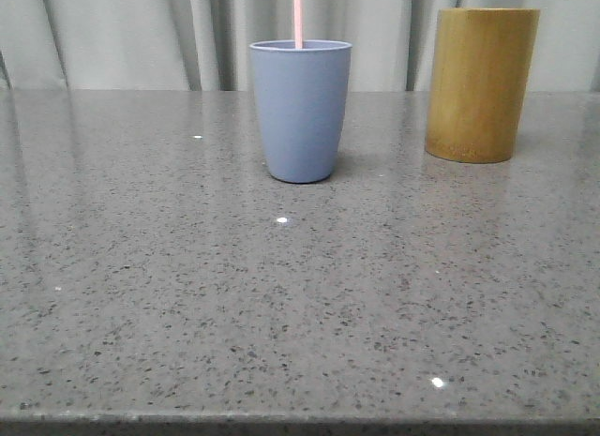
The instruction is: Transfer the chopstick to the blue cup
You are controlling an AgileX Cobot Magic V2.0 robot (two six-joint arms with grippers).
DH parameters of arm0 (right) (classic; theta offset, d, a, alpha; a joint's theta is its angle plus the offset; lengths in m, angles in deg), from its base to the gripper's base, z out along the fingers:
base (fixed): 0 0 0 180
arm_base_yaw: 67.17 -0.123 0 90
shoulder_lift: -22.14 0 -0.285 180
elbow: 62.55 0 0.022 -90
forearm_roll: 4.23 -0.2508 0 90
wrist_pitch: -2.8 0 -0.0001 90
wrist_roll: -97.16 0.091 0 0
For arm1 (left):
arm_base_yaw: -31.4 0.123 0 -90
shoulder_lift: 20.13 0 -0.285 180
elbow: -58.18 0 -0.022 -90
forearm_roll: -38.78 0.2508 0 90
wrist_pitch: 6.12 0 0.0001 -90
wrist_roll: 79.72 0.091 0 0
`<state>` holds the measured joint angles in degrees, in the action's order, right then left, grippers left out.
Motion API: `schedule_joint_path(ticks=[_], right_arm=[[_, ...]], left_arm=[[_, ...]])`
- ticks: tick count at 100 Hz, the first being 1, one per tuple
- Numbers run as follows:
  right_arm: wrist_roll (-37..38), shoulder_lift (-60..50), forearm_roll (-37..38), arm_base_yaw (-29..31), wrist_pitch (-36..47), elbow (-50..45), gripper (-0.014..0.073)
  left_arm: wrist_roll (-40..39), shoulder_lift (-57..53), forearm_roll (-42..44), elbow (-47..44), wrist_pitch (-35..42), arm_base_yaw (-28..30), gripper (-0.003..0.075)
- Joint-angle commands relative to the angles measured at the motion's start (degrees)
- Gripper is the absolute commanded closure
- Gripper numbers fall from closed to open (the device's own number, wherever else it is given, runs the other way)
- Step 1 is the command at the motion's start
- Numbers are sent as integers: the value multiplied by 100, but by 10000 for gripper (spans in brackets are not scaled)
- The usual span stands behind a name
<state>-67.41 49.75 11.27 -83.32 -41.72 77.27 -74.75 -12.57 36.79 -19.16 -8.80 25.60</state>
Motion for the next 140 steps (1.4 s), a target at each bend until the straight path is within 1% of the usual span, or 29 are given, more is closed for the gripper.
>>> schedule_joint_path(ticks=[1,118,130,140], right_arm=[[-40,47,165,36,395,124,662],[-45,-8,188,36,414,102,662],[-45,-239,1,36,568,-70,662],[-45,-484,-29,36,882,-476,662]], left_arm=[[-36,-196,25,-43,376,-46,739],[-36,-196,-3,-43,365,-46,739],[-36,-196,-3,-43,365,-46,739],[-36,-196,-3,-43,365,-46,739]])
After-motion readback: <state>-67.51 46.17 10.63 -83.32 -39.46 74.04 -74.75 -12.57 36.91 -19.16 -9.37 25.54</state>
